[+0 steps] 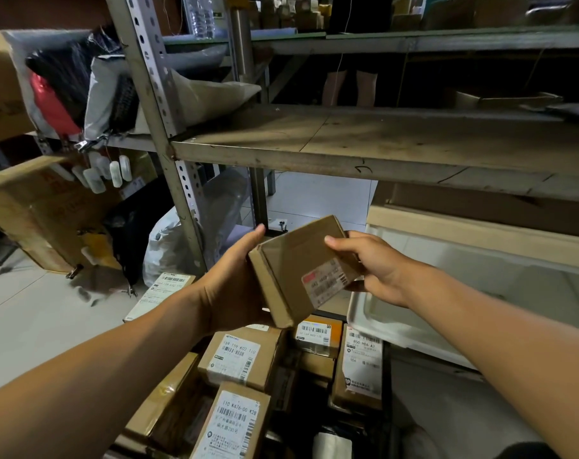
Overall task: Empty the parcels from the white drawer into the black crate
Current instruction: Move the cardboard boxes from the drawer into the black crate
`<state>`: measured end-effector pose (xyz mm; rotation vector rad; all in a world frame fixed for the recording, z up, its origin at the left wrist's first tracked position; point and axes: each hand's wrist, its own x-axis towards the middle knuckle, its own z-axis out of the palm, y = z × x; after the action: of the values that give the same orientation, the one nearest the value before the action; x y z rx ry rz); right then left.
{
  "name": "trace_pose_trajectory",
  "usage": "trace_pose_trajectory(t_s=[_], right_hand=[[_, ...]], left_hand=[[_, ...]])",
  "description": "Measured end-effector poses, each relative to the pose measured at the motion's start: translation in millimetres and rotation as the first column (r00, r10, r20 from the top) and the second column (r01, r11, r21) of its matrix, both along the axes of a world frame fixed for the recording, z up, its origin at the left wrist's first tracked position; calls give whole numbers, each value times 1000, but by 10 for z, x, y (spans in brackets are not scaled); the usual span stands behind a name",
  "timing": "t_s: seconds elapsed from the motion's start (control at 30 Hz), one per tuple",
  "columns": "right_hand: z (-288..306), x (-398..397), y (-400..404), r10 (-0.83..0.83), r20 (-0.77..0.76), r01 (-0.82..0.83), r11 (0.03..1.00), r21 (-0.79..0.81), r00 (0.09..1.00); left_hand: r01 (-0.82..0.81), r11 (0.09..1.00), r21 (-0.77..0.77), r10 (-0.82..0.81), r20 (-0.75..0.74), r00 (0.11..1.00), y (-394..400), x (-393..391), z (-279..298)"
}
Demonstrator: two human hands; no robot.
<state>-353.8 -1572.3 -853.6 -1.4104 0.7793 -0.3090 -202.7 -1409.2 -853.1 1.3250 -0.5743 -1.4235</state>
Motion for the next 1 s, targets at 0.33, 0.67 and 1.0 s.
trace_pose_trajectory(t_s=[0.33,0.67,1.0], right_hand=[[-22,10,6,-150,-47,151,988,34,988],[-140,266,439,-75,-150,80,996,29,986],[-863,960,397,-181,-226,206,974,91,957]], left_hand=[[-374,916,-143,396,199,896,-16,67,-49],[-592,804,-58,551,445,706,105,309,-250],[-460,878,130,200,774,601,-60,858,-750]])
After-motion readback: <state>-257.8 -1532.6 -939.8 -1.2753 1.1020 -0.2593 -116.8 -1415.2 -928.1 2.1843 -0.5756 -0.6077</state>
